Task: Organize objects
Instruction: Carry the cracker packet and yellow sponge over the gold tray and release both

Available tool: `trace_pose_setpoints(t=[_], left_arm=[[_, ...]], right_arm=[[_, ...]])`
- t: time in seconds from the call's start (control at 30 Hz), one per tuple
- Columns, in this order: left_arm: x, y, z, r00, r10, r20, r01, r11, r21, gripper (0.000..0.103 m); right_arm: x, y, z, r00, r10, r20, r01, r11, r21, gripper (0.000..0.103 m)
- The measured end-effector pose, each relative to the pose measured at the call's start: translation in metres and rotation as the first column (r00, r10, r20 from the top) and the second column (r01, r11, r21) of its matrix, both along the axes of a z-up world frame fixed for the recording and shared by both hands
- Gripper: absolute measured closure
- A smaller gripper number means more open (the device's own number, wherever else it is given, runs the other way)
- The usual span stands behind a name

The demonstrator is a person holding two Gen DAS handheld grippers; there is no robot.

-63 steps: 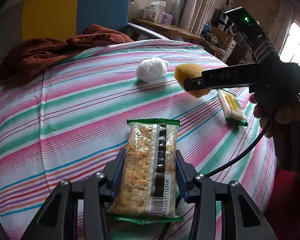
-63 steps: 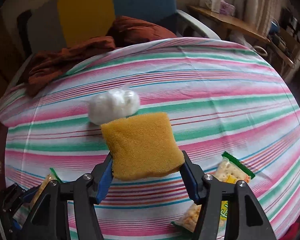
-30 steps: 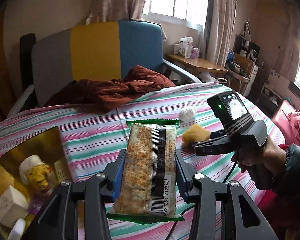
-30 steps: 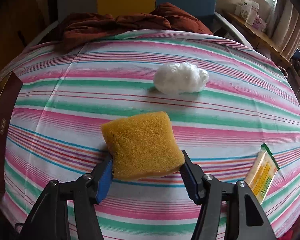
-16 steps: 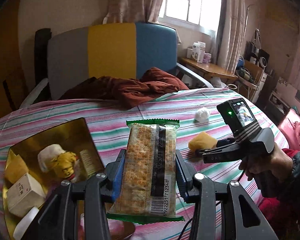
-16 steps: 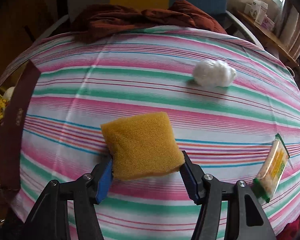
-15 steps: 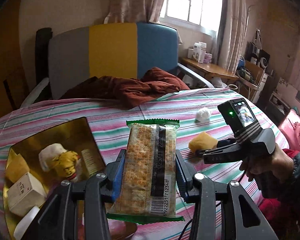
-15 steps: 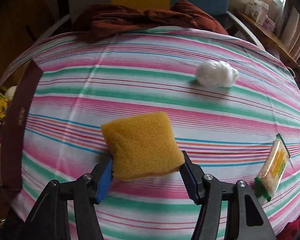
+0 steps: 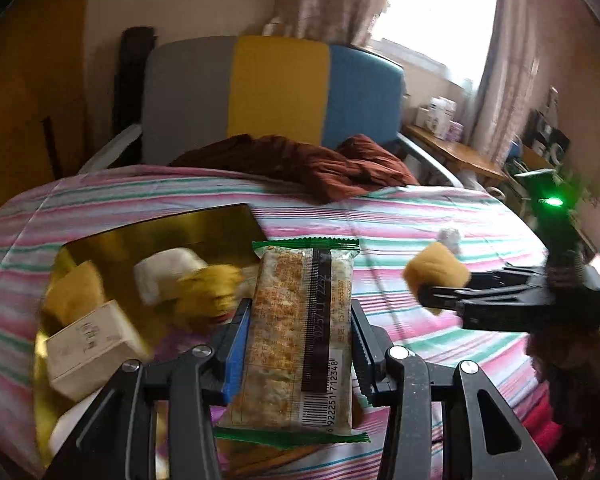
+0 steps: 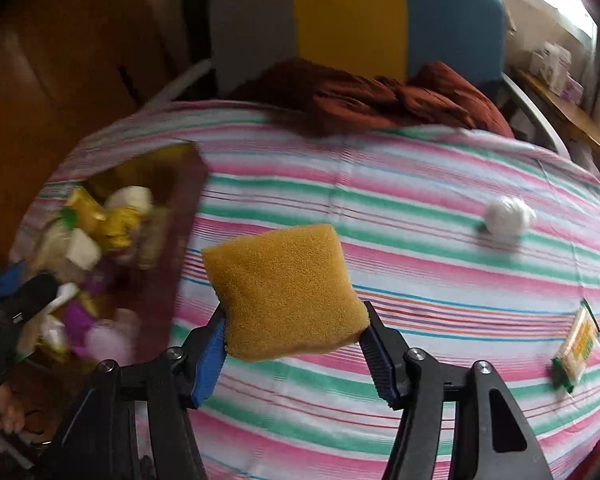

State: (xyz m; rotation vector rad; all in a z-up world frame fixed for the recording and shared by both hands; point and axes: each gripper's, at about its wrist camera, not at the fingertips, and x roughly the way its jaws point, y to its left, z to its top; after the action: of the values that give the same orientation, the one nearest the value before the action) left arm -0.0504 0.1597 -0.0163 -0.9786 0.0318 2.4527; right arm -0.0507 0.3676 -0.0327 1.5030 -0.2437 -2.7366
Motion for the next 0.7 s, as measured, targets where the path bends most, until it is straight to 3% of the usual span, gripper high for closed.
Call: trace_pose_setpoints(t=[0.37,0.7], left_arm=[[-0.014,-0.103,-0.017,0.973,0.225,0.056,-0.226,0.974,0.016,0.058],[-0.021,-0.113,-0.02,0.969,0.22,0.113,-0.229,0.971,0.073,0.058]], right_arm=[[-0.008,-0.088,0.028,0.98,0.174,-0.093,-0.18,0.982,-0.053,0.041],[-0.032,-0.118,0.031,0.976,0.198,-0.095,-0.205,0.976,-0.072,0.041]])
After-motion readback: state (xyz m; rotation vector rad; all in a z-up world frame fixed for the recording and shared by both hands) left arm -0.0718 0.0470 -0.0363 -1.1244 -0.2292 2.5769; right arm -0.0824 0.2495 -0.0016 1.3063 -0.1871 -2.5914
